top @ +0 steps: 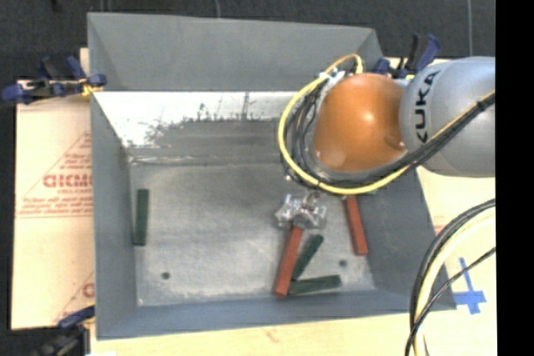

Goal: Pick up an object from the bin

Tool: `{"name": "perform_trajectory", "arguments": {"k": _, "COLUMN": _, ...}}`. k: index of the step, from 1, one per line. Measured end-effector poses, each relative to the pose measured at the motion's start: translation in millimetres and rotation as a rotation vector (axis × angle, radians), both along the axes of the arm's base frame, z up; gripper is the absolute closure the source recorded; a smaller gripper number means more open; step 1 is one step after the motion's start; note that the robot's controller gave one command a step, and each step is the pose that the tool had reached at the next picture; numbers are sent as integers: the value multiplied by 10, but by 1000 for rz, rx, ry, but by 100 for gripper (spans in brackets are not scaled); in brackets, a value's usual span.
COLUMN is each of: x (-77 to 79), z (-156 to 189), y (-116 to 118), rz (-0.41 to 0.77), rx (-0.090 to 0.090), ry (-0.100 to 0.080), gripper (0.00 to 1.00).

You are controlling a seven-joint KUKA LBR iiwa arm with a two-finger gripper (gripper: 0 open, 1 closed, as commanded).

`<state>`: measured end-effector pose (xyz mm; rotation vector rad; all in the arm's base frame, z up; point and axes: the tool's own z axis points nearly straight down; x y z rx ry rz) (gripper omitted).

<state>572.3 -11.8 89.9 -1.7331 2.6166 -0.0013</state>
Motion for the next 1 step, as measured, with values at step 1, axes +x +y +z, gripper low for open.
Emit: {"name": "perform_trajectory", "arguments": {"k": 1, "x": -133, "z": 1172, "y": -71, "rz": -18, "rx": 1, "ry": 0, "gripper": 100}}
